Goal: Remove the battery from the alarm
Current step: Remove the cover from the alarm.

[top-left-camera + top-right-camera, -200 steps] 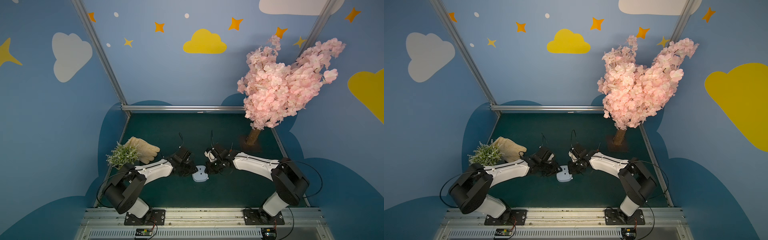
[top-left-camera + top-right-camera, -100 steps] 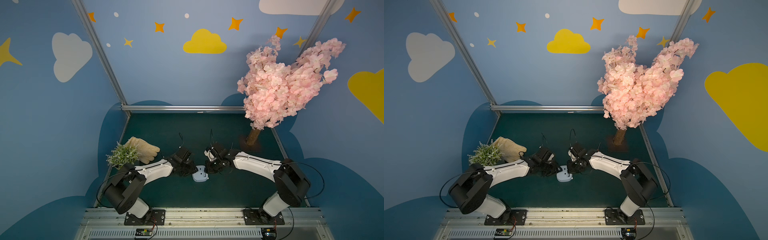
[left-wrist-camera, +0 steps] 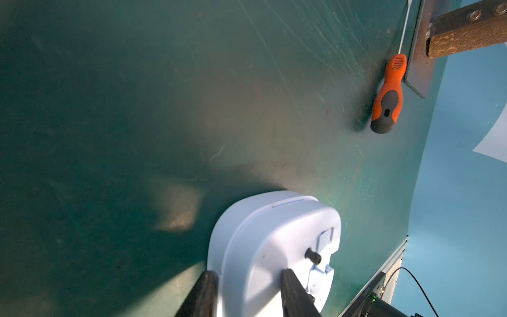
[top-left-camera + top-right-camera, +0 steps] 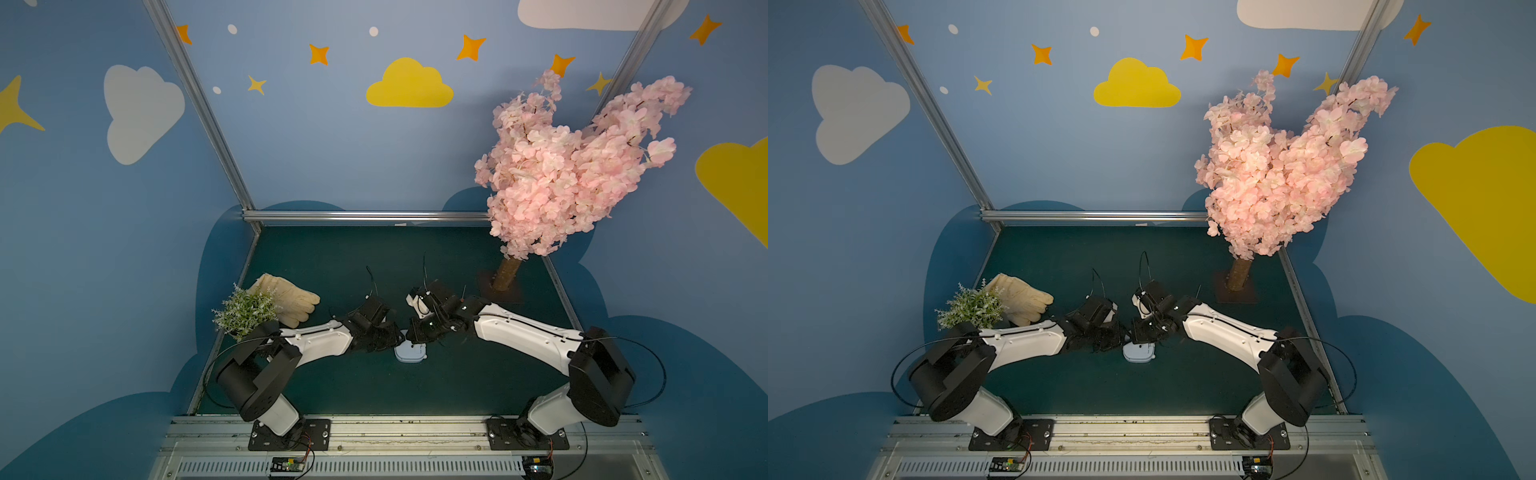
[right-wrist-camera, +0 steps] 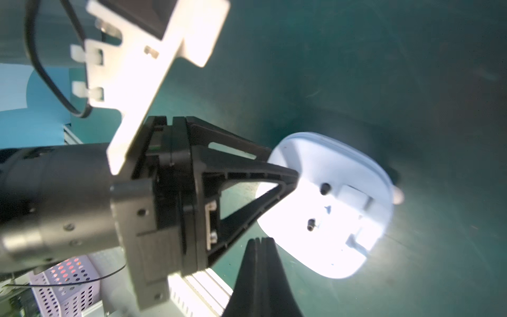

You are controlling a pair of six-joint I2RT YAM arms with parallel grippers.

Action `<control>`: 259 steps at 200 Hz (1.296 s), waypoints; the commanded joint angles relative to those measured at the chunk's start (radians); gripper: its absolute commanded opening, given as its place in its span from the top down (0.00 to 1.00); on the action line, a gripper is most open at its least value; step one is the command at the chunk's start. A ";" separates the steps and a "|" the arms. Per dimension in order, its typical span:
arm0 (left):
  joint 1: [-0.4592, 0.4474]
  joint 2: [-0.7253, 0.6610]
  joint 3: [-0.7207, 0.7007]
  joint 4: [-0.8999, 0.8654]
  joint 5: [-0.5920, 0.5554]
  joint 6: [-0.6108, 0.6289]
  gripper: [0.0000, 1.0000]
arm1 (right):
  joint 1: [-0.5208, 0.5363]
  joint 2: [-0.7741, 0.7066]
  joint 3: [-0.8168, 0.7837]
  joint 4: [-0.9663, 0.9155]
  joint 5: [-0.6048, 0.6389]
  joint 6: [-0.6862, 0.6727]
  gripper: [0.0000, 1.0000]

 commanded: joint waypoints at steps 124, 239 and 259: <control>-0.010 0.004 -0.027 -0.076 -0.024 0.012 0.60 | 0.089 0.173 0.173 -0.288 0.277 -0.041 0.76; -0.008 0.016 -0.045 -0.041 -0.015 0.008 0.60 | 0.125 0.296 0.265 -0.364 0.352 -0.022 0.76; -0.006 0.014 -0.047 -0.041 -0.015 0.008 0.60 | 0.128 0.305 0.271 -0.362 0.347 -0.019 0.80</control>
